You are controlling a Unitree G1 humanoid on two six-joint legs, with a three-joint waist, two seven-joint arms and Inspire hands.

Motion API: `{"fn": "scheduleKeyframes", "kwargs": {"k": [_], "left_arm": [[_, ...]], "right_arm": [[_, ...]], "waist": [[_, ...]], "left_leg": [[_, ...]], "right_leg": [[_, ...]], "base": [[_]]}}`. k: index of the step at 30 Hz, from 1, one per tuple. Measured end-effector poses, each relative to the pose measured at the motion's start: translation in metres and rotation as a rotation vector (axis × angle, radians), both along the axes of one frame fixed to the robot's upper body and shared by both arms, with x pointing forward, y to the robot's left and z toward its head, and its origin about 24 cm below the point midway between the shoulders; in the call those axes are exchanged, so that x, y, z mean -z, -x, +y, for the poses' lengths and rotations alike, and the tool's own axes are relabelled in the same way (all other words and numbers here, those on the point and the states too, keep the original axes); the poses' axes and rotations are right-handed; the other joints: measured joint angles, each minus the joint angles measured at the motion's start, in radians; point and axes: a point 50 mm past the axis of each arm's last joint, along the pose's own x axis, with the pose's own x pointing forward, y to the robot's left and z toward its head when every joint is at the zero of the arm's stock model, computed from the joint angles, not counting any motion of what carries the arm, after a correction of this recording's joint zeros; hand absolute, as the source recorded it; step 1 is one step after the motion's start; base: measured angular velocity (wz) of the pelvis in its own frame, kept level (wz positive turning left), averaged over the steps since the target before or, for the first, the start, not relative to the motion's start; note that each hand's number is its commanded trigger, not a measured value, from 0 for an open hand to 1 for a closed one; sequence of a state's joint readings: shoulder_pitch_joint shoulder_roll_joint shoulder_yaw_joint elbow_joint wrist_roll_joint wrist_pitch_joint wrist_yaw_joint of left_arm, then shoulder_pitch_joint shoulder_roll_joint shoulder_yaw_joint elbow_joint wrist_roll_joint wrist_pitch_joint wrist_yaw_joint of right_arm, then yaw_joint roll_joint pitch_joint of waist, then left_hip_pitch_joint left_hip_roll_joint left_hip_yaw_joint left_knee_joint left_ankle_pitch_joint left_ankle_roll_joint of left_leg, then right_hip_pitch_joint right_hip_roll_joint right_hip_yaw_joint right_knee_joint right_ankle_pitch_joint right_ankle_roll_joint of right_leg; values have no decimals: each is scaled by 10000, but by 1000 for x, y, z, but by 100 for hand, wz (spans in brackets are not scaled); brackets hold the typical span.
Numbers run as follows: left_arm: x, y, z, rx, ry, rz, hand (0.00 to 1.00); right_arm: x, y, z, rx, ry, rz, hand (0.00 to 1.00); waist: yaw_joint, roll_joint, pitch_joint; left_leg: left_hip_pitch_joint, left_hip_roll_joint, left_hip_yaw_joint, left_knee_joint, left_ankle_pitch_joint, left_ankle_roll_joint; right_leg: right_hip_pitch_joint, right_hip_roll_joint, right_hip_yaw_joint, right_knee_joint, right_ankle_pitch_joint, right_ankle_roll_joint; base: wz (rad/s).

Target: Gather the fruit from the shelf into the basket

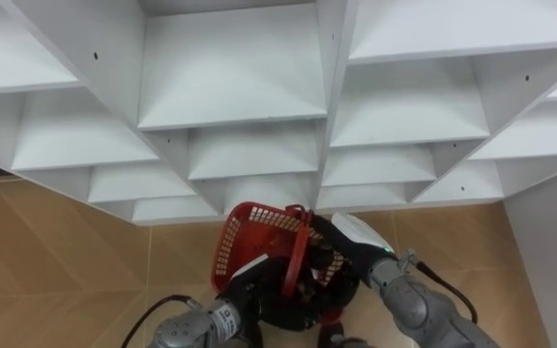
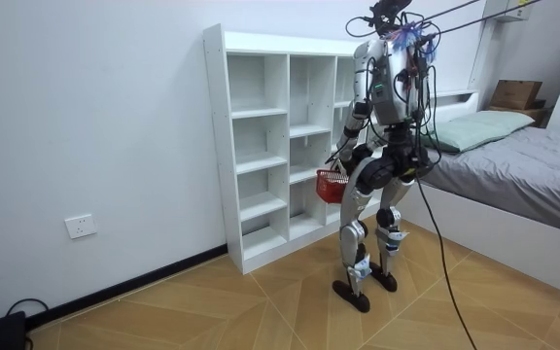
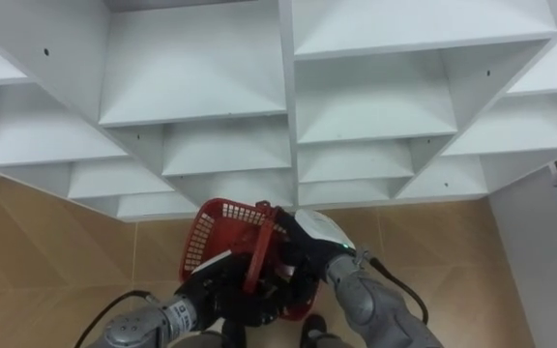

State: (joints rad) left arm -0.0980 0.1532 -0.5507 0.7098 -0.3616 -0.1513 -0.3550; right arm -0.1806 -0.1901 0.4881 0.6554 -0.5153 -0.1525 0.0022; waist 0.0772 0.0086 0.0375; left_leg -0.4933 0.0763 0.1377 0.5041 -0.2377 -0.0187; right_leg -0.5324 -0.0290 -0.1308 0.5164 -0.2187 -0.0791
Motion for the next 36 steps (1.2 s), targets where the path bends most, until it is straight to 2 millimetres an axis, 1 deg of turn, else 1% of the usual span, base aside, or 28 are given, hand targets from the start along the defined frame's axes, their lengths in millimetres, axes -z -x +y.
{"fn": "scheduleKeyframes", "kwargs": {"k": [3, 7, 15, 16, 18, 21, 22, 25, 27, 29, 30, 32, 33, 35, 36], "left_arm": [[0, -1, 1, -12, 2, -27, 100], [-2, -5, 5, -268, 35, -124, 100], [-2, -7, 18, -514, -264, -232, 100], [-3, -8, 20, -519, -354, -280, 100], [-3, -9, 23, -527, -567, -374, 100], [-2, -8, 29, -653, -842, -400, 100], [-1, -7, 30, -700, -861, -372, 100], [-1, -6, 36, -996, -1028, -456, 100], [-1, -5, 47, -1461, -1172, -457, 100], [-2, -4, 52, -1663, -1161, -507, 100], [-2, -4, 54, -1737, -1157, -516, 100], [0, 0, 56, -1820, -1216, -466, 100], [1, 2, 56, -1787, -1265, -438, 100], [5, 11, 59, -1874, -1361, -206, 100], [7, 16, 63, -2063, -1387, -88, 100]], "right_arm": [[0, 0, -1, 21, -17, 14, 0], [5, 3, -4, -7, 23, 235, 0], [7, 5, -6, -246, 52, 406, 0], [7, 6, -7, -276, 58, 443, 0], [6, 5, -7, -304, 57, 404, 0], [7, 7, -7, -312, 59, 467, 0], [8, 8, -8, -306, 56, 490, 0], [4, 14, -14, -360, 53, 263, 0], [0, 18, -16, -206, -262, 24, 0], [-2, 24, -17, -149, -432, -94, 0], [-2, 26, -18, -152, -461, -108, 0], [-2, 33, -21, -187, -508, -116, 0], [-1, 35, -22, -175, -493, -83, 0], [1, 41, -29, 107, -475, 26, 0], [-1, 42, -34, 315, -479, -85, 0]], "waist": [[29, 3, 2], [127, -2, 9], [79, -7, 11], [57, -35, 2], [76, -77, 11], [57, -139, 8], [64, -194, -3], [127, -238, -48], [68, -256, -76], [39, -272, -150], [40, -281, -155], [33, -302, -220], [36, -291, -234], [-15, -298, -311], [-17, -294, -325]], "left_leg": [[66, 5, -6, -4, 0, 0], [559, -18, 26, -223, 0, 0], [1126, -34, -5, -517, 14, -21], [1242, -37, -7, -589, 16, -24], [1415, -51, -11, -695, 22, -35], [1879, -43, -13, -867, 27, -43], [2108, -51, -13, -986, 31, -50], [2407, -22, -27, -1097, 30, -51], [2660, -37, -26, -1197, 30, -51], [2880, -46, -4, -1365, 30, -51], [2979, -50, 6, -1412, 30, -51], [3408, -68, 26, -1627, 30, -51], [3538, -68, 27, -1705, 30, -51], [4063, -92, 37, -1978, 33, -57], [4276, -112, 37, -2087, 39, -65]], "right_leg": [[93, 3, -18, -42, 3, 3], [541, 13, -2, -223, 3, 19], [1097, 33, -22, -485, -10, 41], [1188, 29, -35, -516, -14, 46], [1353, 32, -36, -586, -15, 47], [1861, 71, -66, -840, -11, 55], [2076, 80, -63, -928, -14, 63], [2477, 161, -28, -1272, 56, 110], [2750, 183, -5, -1446, 83, 138], [2968, 199, 5, -1590, 100, 163], [3055, 203, 24, -1623, 100, 164], [3424, 224, 45, -1834, 107, 182], [3538, 239, 53, -1923, 120, 200], [3984, 270, 160, -2121, 131, 218], [4135, 272, 216, -2152, 127, 226]], "base": [[0], [-1], [0], [0], [0], [0], [0], [0], [-2], [0], [-4], [-6], [-5], [-9], [-14]]}}
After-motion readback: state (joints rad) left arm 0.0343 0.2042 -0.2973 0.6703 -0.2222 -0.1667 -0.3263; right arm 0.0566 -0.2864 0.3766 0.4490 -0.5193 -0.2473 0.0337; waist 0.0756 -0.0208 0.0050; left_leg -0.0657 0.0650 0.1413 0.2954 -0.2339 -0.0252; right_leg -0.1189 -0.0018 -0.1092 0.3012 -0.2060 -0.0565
